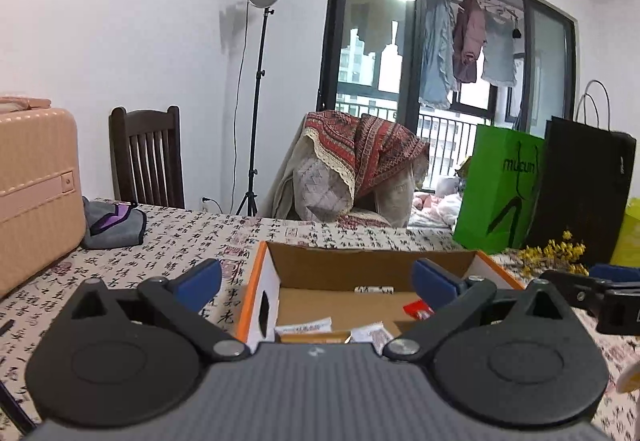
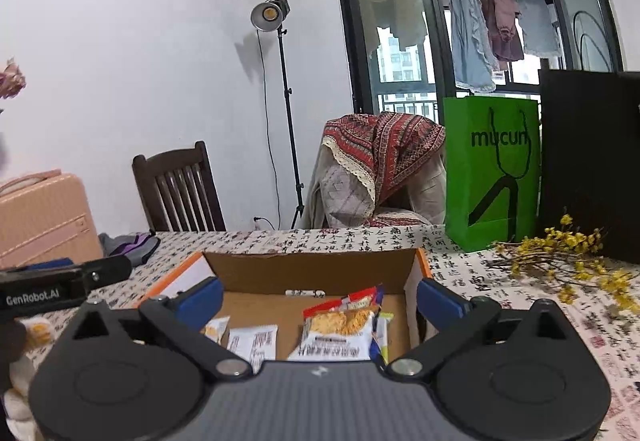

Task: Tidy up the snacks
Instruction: 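Withdraw both grippers from the box back to the snack pile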

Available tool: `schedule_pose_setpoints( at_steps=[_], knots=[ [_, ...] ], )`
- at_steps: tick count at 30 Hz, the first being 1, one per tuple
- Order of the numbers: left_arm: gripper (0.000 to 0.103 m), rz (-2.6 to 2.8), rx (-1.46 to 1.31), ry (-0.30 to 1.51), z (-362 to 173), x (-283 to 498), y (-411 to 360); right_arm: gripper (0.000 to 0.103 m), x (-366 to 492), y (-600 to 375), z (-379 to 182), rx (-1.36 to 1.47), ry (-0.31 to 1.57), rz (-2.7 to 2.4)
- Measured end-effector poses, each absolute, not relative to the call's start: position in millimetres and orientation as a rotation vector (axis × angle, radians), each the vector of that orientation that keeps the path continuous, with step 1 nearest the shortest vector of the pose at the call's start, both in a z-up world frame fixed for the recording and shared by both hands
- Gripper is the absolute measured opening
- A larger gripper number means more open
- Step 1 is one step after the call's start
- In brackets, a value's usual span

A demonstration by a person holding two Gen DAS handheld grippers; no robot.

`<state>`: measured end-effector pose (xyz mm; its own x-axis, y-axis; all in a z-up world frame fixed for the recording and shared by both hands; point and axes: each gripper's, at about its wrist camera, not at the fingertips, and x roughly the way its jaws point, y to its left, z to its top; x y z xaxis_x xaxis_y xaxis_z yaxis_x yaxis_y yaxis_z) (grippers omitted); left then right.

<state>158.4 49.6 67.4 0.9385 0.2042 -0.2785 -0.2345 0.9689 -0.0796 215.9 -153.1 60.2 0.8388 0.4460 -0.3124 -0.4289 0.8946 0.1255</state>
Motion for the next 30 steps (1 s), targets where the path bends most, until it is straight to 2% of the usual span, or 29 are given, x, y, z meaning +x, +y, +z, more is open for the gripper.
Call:
schedule_pose_setpoints(
  at_steps=[20,30],
  knots=[
    [0.103,0.211,-0.132,0.378,31.4,57.9,59.8,0.103,133.0,-183.3,12.6,-0.003,0.468,0.473],
    [0.103,0.213,-0.154,0.415,14.4,42.3,58.4,0.103,122.5,-176.9,-3.2,-0.041,0.528,0.455]
  ],
)
